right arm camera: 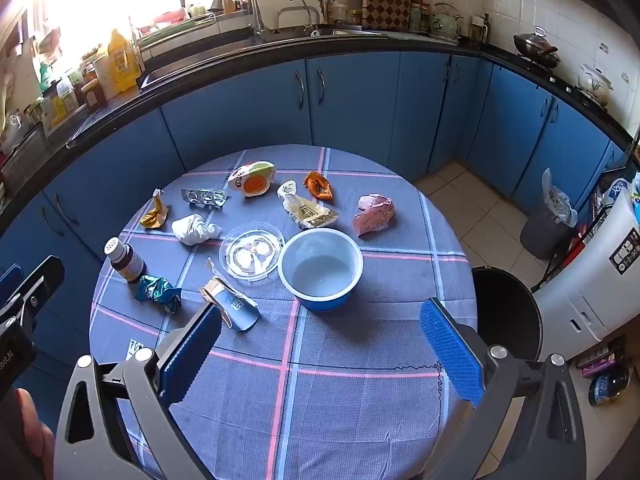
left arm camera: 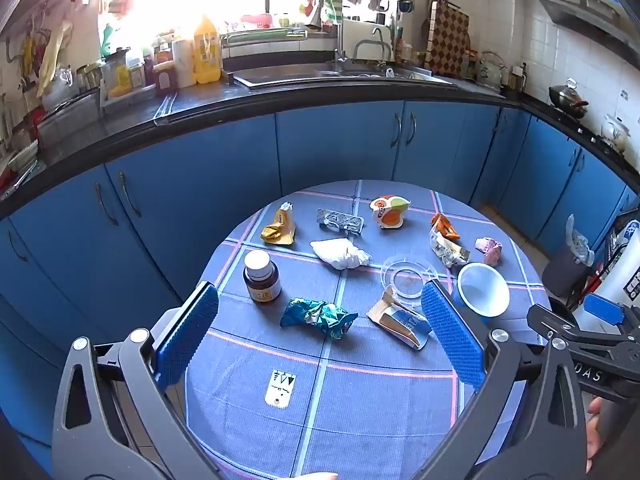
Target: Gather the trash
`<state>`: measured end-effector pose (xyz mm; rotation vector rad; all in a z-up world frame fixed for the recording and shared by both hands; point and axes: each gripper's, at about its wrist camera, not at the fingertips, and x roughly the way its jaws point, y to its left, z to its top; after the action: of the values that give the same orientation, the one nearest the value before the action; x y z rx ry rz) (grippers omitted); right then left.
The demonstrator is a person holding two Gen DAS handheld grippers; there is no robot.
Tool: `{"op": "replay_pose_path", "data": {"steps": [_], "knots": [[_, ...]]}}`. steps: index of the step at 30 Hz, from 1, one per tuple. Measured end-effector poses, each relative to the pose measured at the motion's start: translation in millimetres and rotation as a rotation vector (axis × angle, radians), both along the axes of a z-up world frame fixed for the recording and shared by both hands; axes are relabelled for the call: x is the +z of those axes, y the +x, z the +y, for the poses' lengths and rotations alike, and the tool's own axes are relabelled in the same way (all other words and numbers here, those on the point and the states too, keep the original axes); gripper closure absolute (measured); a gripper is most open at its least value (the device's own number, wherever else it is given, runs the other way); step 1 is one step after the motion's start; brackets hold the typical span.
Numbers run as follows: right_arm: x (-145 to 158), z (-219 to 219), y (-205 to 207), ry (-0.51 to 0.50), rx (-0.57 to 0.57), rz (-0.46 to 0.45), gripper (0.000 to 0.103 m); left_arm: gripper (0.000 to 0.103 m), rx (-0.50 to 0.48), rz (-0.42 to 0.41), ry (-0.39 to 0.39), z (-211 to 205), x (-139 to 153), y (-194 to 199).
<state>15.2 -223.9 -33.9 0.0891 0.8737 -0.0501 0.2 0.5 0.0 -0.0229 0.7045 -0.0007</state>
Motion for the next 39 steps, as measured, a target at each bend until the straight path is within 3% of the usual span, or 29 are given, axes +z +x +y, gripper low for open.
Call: {"op": "replay_pose_path", "data": {"steps": [39], "knots": [[3.9, 4.1, -0.6, 0.006, 0.005, 0.004, 0.006, 0.003, -0.004, 0.005, -0.009, -1.7, -6.7, 2.0]]}}
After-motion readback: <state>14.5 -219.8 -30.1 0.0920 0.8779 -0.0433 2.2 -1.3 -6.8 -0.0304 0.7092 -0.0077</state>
